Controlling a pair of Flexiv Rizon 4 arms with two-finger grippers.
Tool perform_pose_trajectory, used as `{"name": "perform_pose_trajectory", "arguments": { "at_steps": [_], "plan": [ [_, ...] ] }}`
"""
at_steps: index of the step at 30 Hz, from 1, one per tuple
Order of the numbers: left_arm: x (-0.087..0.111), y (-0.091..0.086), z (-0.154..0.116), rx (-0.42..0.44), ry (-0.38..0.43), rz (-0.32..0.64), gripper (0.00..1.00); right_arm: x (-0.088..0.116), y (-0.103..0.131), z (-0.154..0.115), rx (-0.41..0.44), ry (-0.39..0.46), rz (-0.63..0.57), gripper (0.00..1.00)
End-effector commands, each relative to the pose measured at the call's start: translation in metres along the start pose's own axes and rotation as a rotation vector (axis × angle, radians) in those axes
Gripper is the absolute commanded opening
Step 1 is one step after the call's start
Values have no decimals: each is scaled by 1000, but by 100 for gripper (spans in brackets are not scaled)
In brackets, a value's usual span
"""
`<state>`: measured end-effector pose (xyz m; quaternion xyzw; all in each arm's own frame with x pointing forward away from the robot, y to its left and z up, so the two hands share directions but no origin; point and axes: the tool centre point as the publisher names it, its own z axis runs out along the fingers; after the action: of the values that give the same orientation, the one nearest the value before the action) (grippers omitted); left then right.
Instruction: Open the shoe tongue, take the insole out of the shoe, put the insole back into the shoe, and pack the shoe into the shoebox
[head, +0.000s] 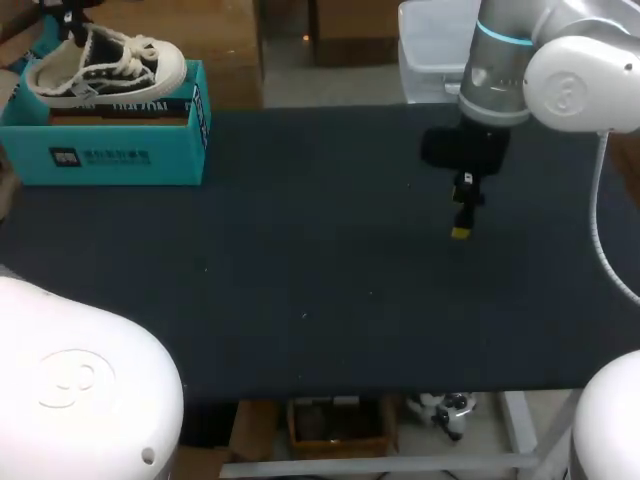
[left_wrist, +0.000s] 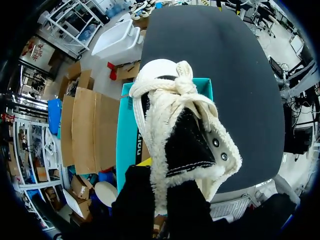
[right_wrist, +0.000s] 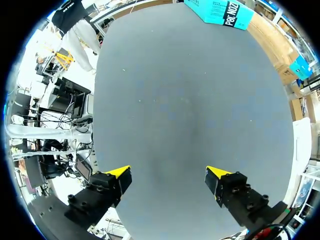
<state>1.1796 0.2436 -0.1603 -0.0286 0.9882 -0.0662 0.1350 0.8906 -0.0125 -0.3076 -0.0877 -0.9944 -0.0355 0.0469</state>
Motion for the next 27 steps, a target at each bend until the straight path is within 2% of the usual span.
{"name": "perform_pose_trajectory", "arguments": {
  "at_steps": [1, 3, 4, 7, 8, 12, 21, 26, 27],
  "plan": [
    [-28, 12, 32, 6, 126, 8, 0, 1, 0, 0, 1, -1, 0, 100],
    [-29, 16, 38, 2, 133, 12, 0, 1, 0, 0, 1, -1, 0, 100],
    [-29, 23, 51, -6, 140, 25, 0, 1, 0, 0, 1, -1, 0, 100],
    [-26, 30, 68, -16, 157, 33, 0, 1, 0, 0, 1, -1, 0, 100],
    [-23, 35, 81, -24, 167, 34, 0, 1, 0, 0, 1, -1, 0, 100],
    [-23, 41, 107, -25, 203, 32, 0, 1, 0, 0, 1, -1, 0, 100],
    [-21, 40, 155, -22, 264, 26, 0, 1, 0, 0, 1, -1, 0, 100],
    [-16, 40, 162, -29, 279, 27, 0, 1, 0, 0, 1, -1, 0, 100],
    [-16, 39, 162, -30, 281, 21, 25, 1, 0, 0, 1, -1, 0, 100]
  ]
}}
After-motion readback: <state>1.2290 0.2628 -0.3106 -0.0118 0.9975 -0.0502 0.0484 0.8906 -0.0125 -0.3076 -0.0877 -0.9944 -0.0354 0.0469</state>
